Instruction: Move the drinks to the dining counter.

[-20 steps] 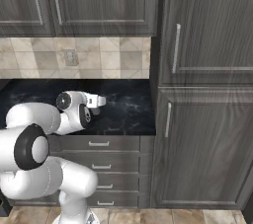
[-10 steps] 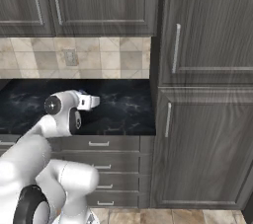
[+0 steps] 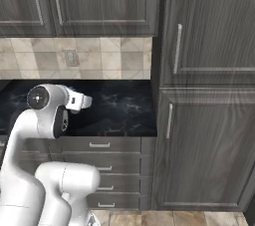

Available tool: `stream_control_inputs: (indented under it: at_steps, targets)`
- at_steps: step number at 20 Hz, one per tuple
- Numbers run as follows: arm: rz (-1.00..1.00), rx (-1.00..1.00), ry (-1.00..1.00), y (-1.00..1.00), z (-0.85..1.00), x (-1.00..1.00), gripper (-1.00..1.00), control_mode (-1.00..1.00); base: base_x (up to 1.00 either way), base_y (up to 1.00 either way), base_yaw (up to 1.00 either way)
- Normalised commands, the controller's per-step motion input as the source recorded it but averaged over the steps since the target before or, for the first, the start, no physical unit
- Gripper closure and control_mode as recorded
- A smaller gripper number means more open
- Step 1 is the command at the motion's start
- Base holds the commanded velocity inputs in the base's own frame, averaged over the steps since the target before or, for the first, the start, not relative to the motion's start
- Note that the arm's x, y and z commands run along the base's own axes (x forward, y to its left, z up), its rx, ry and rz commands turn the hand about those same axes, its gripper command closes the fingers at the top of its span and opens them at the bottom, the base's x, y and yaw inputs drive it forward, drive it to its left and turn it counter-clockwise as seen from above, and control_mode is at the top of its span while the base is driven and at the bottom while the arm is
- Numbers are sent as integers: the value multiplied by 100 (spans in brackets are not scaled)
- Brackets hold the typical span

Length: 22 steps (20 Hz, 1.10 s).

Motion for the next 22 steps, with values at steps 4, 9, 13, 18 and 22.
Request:
stream_control_inputs:
  at_steps: [4, 9, 13, 18, 22]
  targets:
    - [0, 0, 0, 0, 14, -99, 100, -100, 0, 0, 0]
    - [0, 0, 0, 0, 1, -99, 100, -100, 0, 0, 0]
    - [0, 0, 0, 0, 0, -100, 100, -100, 0, 0, 0]
    - [0, 0, -7, 0, 9, -100, 100, -100, 0, 0, 0]
    - [0, -1, -27, 0, 21, -100, 100, -100, 0, 0, 0]
